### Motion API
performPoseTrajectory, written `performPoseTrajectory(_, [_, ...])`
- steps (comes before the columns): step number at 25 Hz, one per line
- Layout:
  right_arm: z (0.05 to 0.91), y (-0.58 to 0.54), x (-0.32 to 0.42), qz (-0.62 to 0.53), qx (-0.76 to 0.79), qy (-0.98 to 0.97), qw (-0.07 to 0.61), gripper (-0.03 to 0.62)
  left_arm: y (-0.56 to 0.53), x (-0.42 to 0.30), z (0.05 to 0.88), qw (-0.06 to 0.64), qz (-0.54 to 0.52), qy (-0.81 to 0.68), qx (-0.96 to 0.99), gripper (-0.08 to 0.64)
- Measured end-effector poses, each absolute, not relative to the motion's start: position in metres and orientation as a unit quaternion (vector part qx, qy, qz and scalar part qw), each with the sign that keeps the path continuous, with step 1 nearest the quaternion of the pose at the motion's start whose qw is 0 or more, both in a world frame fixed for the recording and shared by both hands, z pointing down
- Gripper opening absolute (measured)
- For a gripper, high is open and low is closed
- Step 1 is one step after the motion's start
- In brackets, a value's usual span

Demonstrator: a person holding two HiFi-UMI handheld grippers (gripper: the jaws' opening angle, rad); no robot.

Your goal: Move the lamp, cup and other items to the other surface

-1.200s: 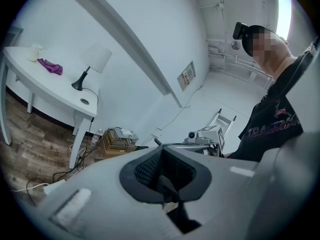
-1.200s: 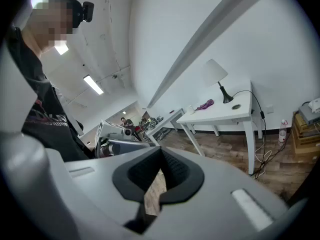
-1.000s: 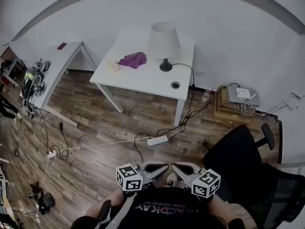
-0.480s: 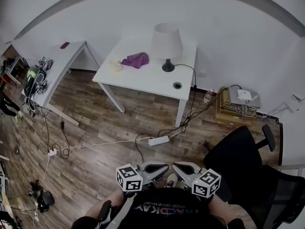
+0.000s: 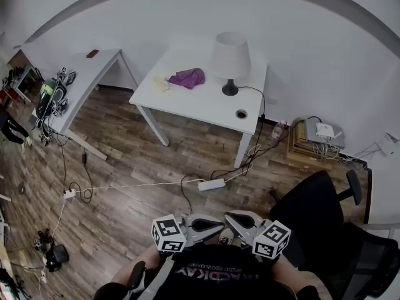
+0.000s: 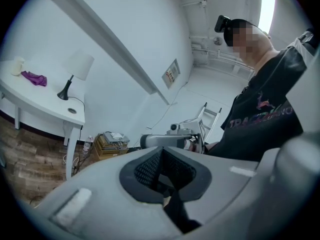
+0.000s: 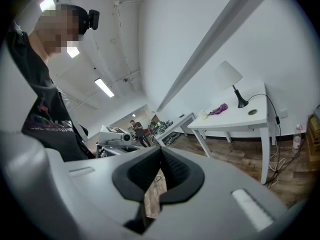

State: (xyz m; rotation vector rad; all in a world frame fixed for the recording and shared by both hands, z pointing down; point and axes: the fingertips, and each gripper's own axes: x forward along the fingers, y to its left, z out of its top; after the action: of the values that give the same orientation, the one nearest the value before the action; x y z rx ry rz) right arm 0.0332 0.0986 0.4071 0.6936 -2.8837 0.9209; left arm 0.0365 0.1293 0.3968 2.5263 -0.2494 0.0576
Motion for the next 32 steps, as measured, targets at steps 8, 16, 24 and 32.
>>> performPoseTrajectory(8, [0.396, 0.065, 0.01, 0.306, 0.264, -0.915, -0.01, 0.006, 0.113, 0.009, 0.385, 0.284, 0.019, -0.059, 0.957, 0.003])
performPoseTrajectory(16, [0.391, 0.022, -0.01, 0.315, 0.343, -0.884, -0.048, 0.031, 0.056, -0.065, 0.385, 0.297, -0.016, -0.14, 0.944, 0.003])
performPoseTrajectory(24, [0.399, -0.004, -0.057, 0.307, 0.378, -0.873, -0.033, 0.003, 0.018, -0.13, 0.397, 0.318, -0.021, -0.169, 0.933, 0.003])
performPoseTrajectory(32, [0.399, -0.022, -0.095, 0.297, 0.393, -0.869, -0.043, 0.005, 0.003, -0.181, 0.407, 0.324, -0.031, -0.181, 0.928, 0.003])
